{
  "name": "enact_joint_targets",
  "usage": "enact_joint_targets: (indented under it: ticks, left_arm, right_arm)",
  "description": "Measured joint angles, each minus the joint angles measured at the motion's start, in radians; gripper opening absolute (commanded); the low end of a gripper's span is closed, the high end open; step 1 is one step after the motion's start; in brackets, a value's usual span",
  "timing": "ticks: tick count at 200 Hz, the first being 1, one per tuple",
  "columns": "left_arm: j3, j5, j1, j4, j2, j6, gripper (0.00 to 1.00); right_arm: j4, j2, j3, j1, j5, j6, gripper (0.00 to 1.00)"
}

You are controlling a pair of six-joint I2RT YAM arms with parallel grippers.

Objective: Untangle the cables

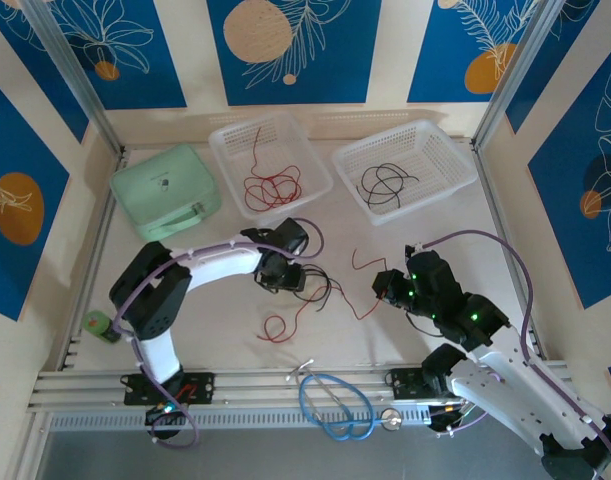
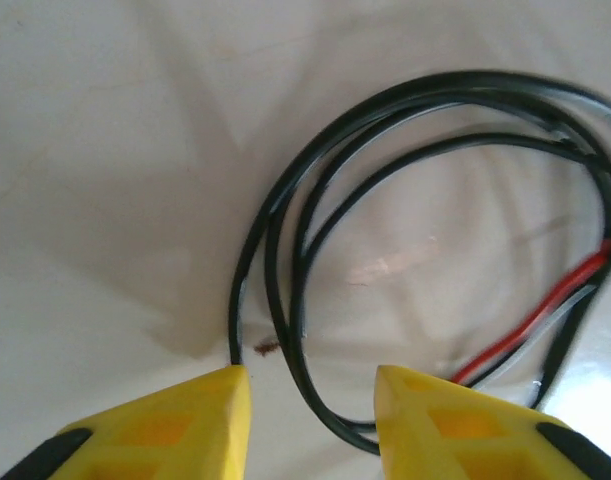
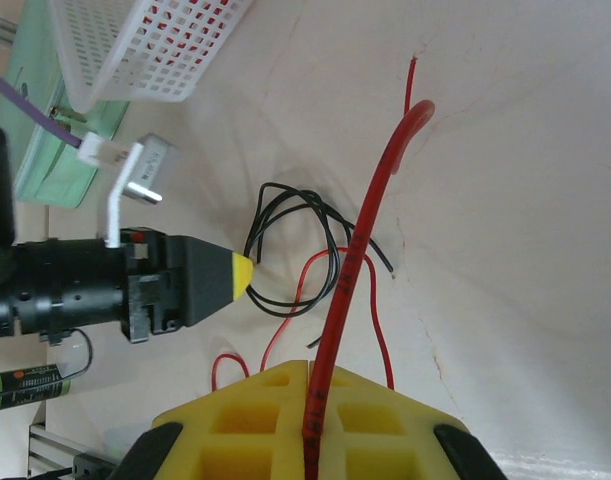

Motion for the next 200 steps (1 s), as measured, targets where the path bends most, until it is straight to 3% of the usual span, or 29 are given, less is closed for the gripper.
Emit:
enact_joint_targets:
  ticks: [31, 95, 141, 200]
  left_arm:
    - [0.008, -0.01, -0.002, 0.0, 0.041, -0.008, 0.0]
    - [0.006, -0.195, 0.003, -0.033, 0.012, 0.005, 0.0]
    - [-0.067, -0.341, 0.103, -0.122, -0.156, 0.029, 0.0]
    - [-0.183, -0.374, 0.17, -0.135, -0.24, 0.031, 0.0]
  right_arm:
    - [-0.001, 0.0, 0.0, 0.0, -0.002, -0.007, 0.0]
    - [-0.108, -0.046, 0.086, -0.032, 0.02, -0.06, 0.0]
    - [-0.245, -0.058, 0.296, -0.128, 0.087, -0.171, 0.0]
    - [-0.331, 0.057, 0.586, -0.256, 0.098, -0.349, 0.0]
